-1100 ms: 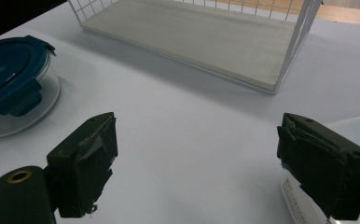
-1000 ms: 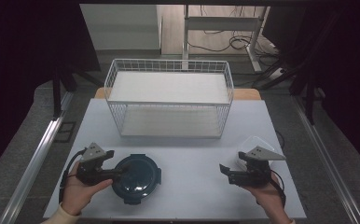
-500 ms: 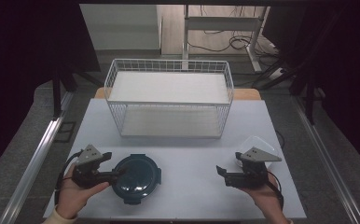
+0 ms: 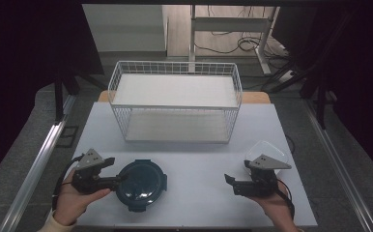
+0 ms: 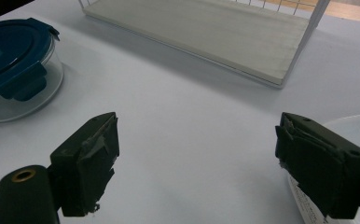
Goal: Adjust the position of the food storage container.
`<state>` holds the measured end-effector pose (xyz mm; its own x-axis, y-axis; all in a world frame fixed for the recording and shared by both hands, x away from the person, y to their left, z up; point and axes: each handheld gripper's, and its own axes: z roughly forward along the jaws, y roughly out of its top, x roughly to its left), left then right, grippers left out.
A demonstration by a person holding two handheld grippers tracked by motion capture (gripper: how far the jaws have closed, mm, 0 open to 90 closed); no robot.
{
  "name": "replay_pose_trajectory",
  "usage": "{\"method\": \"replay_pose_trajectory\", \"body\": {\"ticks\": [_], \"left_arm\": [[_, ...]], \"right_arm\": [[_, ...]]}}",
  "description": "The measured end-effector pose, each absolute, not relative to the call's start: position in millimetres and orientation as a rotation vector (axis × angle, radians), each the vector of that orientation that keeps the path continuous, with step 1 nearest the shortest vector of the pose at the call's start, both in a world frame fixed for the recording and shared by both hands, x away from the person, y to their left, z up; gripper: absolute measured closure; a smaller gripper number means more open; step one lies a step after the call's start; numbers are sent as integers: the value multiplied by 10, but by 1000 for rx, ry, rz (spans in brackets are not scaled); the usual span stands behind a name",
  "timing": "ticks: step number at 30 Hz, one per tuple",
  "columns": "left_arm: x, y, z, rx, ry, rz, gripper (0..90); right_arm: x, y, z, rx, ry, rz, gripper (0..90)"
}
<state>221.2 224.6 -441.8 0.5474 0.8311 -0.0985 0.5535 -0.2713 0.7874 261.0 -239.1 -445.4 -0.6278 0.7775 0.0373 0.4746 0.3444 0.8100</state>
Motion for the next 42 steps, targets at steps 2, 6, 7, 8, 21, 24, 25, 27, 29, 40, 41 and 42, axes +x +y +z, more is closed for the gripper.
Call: {"method": "replay_pose_trajectory", "body": {"ticks": [2,6,7,8,21,24,25,27,29,40,41,42], "left_arm": [[2193,2269,-4403,1972,1124,444,332],[2164,2356,-4375,2001,1128,446,380],[2160,2379,-4379,2003,1132,436,397],[2156,2398,-4386,2012,1137,427,414],[2104,2488,-4514,2127,1164,338,790],[2068,2518,-4579,2152,1173,308,851],[2057,2529,-4601,2158,1171,293,874],[2034,2543,-4643,2165,1176,272,897],[2010,2548,-4704,2176,1180,253,900],[2006,2517,-5004,2190,1201,146,900],[2013,2505,-5010,2189,1195,140,900],[2022,2489,-5019,2189,1192,134,900]], "right_arm": [[2613,-2387,-4453,1105,2257,1180,135],[2614,-2381,-4458,1106,2265,1172,136],[2614,-2380,-4461,1105,2266,1169,137],[2614,-2380,-4463,1106,2268,1168,136],[2625,-2410,-4470,1141,2276,1183,138],[2624,-2411,-4471,1141,2276,1177,139],[2623,-2410,-4471,1139,2278,1174,139],[2623,-2408,-4471,1139,2279,1173,139],[2627,-2409,-4474,1141,2279,1171,139],[2636,-2413,-4481,1165,2261,1164,140],[2638,-2409,-4485,1164,2263,1161,140],[2638,-2406,-4488,1166,2265,1160,140]]}}
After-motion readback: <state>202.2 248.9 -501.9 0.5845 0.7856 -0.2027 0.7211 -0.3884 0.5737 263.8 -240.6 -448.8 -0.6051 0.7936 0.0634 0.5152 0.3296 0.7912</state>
